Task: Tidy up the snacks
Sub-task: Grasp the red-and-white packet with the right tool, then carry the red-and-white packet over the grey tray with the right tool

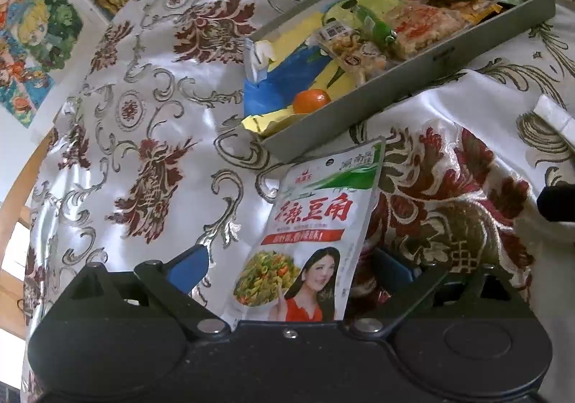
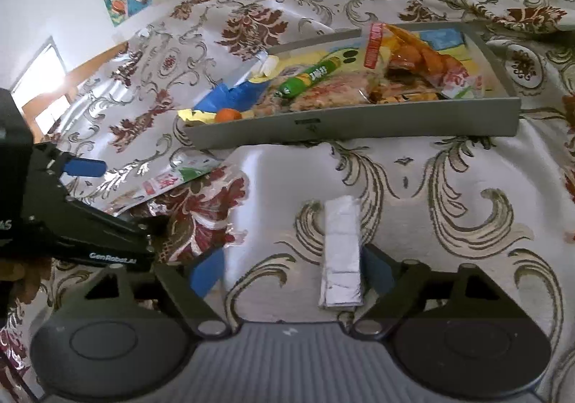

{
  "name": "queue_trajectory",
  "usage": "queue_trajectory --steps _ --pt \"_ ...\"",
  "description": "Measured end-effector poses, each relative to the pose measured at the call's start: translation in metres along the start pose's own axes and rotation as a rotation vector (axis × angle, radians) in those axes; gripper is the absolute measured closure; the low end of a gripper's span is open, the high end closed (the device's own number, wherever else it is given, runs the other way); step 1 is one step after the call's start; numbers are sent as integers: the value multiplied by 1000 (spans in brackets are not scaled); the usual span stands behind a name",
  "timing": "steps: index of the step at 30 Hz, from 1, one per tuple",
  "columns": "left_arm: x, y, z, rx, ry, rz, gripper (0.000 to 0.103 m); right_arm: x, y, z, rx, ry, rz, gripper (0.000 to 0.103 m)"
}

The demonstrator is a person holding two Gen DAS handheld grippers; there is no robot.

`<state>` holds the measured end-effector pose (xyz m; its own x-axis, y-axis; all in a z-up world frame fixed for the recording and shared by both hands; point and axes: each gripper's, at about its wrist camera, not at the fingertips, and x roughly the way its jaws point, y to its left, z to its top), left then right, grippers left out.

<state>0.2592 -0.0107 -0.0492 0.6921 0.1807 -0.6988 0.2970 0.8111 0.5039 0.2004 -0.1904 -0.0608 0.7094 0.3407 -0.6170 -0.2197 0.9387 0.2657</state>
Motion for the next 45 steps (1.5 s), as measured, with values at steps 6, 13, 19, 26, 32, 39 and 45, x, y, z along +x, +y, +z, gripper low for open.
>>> queue_trajectory --steps 6,13,19,26,32,39,45 --pt "3 6 11 12 6 -75 30 0 -15 5 92 -18 39 26" --pt "-1 5 12 -27 4 -135 65 2 -21 6 113 -12 49 52" --pt "-13 0 5 -14 -7 -136 73 6 -16 3 112 21 83 77" --pt "-42 -8 2 -22 -39 -146 79 4 7 -3 39 50 125 79" --pt "-63 -17 -6 -15 -85 -131 86 -5 20 -6 -13 55 121 81" --pt "-87 -14 -6 -70 -135 -126 93 -20 21 -4 -32 20 110 82" --pt "-104 -18 -5 -115 -175 -179 96 -35 19 -3 -36 -28 122 82"
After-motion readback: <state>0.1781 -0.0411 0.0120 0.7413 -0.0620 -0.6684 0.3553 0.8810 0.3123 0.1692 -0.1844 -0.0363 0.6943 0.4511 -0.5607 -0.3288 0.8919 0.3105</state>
